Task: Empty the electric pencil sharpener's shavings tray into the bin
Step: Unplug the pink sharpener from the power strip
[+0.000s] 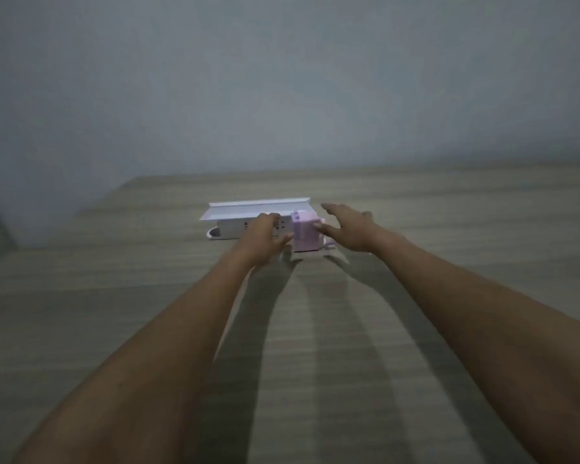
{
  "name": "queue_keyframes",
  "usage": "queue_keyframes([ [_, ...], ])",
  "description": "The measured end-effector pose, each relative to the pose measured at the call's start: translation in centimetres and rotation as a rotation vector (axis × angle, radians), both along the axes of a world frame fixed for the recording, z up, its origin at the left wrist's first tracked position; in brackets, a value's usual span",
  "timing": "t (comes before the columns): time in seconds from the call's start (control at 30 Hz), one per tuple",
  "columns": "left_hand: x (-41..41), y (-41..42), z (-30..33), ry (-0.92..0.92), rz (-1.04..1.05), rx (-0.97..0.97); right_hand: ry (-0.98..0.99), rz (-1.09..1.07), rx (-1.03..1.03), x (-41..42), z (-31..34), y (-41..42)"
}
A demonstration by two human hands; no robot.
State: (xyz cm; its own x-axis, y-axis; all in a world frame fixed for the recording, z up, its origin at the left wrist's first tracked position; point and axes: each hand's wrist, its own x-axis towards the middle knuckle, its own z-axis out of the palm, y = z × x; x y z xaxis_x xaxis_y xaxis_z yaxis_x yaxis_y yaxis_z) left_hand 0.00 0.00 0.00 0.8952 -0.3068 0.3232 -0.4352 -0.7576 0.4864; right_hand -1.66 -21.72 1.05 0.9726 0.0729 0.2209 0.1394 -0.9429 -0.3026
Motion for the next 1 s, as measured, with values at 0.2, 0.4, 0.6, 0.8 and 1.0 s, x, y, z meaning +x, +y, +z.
queue_keyframes([
  [0.2, 2.1, -1.6, -1.6, 0.157, -0.094, -0.271, -0.013, 0.128, 0.223, 2.8, -2.2, -0.4],
  [0.4, 2.2, -2.1, -2.2, 0.207, -0.119, -0.404, -0.093, 0.153, 0.401, 3.1, -3.0, 0.0],
  [0.6, 0.9, -1.6, -0.8, 0.249, -0.147, -0.356, -0.068, 0.171, 0.446, 1.3, -2.0, -0.5],
  [0.8, -2.8, -0.6, 1.2, 0.271, -0.137, -0.367, -0.076, 0.195, 0.497, -2.9, 0.9, -0.1],
  [1.0, -8.9, 1.8, 2.1, 0.276, -0.206, -0.421, -0.049, 0.234, 0.504, -8.9, 2.0, 0.8],
])
